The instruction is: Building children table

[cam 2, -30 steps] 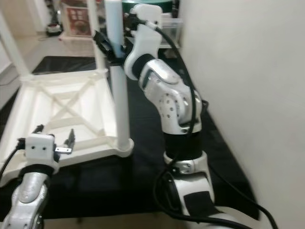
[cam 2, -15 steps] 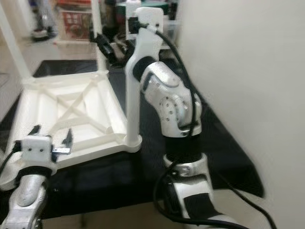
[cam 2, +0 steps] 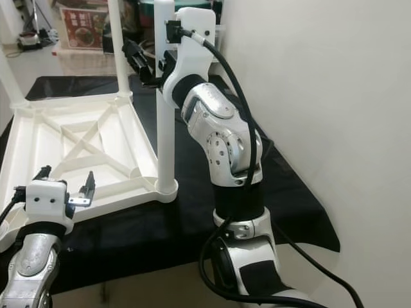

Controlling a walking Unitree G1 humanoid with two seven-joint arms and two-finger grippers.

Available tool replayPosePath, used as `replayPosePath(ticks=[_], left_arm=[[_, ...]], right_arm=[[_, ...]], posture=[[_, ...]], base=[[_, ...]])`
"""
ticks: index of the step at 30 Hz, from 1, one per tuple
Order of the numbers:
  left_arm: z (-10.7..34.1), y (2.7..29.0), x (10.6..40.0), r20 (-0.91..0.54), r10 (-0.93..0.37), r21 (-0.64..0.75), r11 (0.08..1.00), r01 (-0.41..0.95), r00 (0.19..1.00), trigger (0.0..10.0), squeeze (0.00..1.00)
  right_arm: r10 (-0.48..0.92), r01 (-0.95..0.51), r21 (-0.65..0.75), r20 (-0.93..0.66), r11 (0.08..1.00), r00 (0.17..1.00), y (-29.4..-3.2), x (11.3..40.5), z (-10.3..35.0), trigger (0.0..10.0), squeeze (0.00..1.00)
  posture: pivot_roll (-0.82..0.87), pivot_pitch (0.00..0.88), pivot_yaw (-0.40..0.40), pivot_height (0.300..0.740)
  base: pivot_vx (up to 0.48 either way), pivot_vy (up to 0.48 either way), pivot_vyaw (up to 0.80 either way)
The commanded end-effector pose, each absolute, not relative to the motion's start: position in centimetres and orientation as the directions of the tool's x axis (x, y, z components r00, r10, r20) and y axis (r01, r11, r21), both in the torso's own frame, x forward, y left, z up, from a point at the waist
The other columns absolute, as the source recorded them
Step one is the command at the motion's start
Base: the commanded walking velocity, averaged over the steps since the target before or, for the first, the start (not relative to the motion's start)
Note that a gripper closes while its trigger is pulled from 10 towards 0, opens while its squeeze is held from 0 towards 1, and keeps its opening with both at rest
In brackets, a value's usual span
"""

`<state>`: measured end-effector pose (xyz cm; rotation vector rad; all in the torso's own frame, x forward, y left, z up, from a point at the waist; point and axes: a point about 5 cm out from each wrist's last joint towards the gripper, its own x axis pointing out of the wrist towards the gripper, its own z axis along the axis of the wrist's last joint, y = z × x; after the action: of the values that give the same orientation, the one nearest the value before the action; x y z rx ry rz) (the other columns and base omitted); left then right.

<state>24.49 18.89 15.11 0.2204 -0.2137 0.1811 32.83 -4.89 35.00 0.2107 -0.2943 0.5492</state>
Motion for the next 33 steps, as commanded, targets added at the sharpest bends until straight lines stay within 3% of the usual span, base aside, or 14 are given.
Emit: replayPosePath(ticks=[1,2,13,16,21,22,24,26,28,29,30,31,32,33], left_arm=[[15.1,18.7,24.7,0.228,0.153,0.203,0.958,-0.201,0.962,10.0,0.0],[15.1,18.7,24.7,0.228,0.154,0.201,0.959,-0.202,0.961,10.0,0.0],[15.0,18.7,24.8,0.228,0.16,0.197,0.959,-0.206,0.96,10.0,0.0],[14.9,18.7,24.7,0.228,0.162,0.197,0.958,-0.208,0.96,10.0,0.0],[15.0,18.7,24.7,0.229,0.161,0.199,0.958,-0.208,0.96,10.0,0.0],[15.1,18.7,24.6,0.237,0.159,0.204,0.956,-0.209,0.958,10.0,0.0],[17.6,17.3,24.7,0.345,0.067,0.318,0.93,-0.184,0.936,10.0,0.0],[17.6,17.3,24.7,0.345,0.067,0.318,0.93,-0.184,0.936,10.0,0.0],[20.0,15.8,24.9,0.431,-0.028,0.383,0.91,-0.155,0.902,10.0,0.0],[22.6,13.7,25.1,0.511,-0.149,0.422,0.901,-0.096,0.847,10.0,0.0],[22.6,13.7,25.1,0.511,-0.149,0.422,0.901,-0.096,0.847,10.0,0.0],[24.9,11.4,24.9,0.563,-0.28,0.435,0.9,0.009,0.778,10.0,0.0],[24.9,11.4,24.9,0.563,-0.28,0.435,0.9,0.009,0.778,10.0,0.0],[26.4,9.6,24.4,0.594,-0.382,0.444,0.89,0.107,0.708,10.0,0.0]], right_arm=[[0.467,-0.524,0.116,0.321,0.844,0.824,-5.2,33.1,34.6,8.0,0.0],[0.475,-0.534,0.117,0.326,0.838,0.817,-5.2,33.0,34.5,0.0,0.0],[0.473,-0.534,0.14,0.317,0.834,0.822,-5.3,33.2,34.1,0.0,0.0],[0.334,-0.398,0.333,0.234,0.855,0.913,-7.1,34.7,32.9,0.0,0.0],[0.29,-0.348,0.409,0.198,0.844,0.936,-7.7,35.2,32.4,0.0,0.0],[0.242,-0.28,0.49,0.14,0.825,0.96,-8.4,35.7,31.6,0.0,0.0],[0.133,-0.088,0.629,-0.024,0.772,0.991,-9.9,36.7,28.7,0.0,0.0],[0.133,-0.088,0.629,-0.024,0.772,0.991,-9.9,36.7,28.7,0.0,0.0],[0.108,-0.01,0.665,-0.106,0.747,0.989,-10.4,37.0,27.0,0.0,0.0],[0.102,0.041,0.684,-0.167,0.728,0.981,-10.4,37.1,25.4,0.0,0.0],[0.102,0.041,0.684,-0.167,0.728,0.981,-10.4,37.1,25.4,0.0,0.0],[0.113,0.082,0.693,-0.231,0.717,0.966,-10.1,37.0,23.8,0.0,0.0],[0.113,0.082,0.693,-0.231,0.717,0.966,-10.1,37.0,23.8,0.0,0.0],[0.123,0.112,0.696,-0.279,0.709,0.952,-9.8,36.9,22.6,0.0,0.0]], posture=[[0.03,0.0,-0.079,0.74],[0.03,0.0,-0.079,0.74],[0.04,0.0,-0.088,0.74],[0.04,0.0,-0.09,0.74],[0.04,0.0,-0.09,0.74],[0.04,0.0,-0.09,0.74],[0.04,0.0,-0.092,0.74],[0.04,0.0,-0.092,0.74],[0.05,0.0,-0.099,0.74],[0.05,0.0,-0.098,0.74],[0.05,0.0,-0.098,0.74],[0.06,0.0,-0.095,0.74],[0.06,0.0,-0.095,0.74],[0.06,0.0,-0.095,0.74]], base=[[0.0,0.0,0.0],[0.0,0.0,0.0],[0.0,0.0,0.0],[0.0,0.0,0.0],[0.0,0.0,0.0],[0.0,0.0,0.0],[0.0,0.0,0.0],[0.0,0.0,0.0],[0.0,0.0,0.0],[0.0,0.0,0.0],[0.0,0.0,0.0],[0.0,0.0,0.0],[0.0,0.0,0.0],[0.0,0.0,0.0]])
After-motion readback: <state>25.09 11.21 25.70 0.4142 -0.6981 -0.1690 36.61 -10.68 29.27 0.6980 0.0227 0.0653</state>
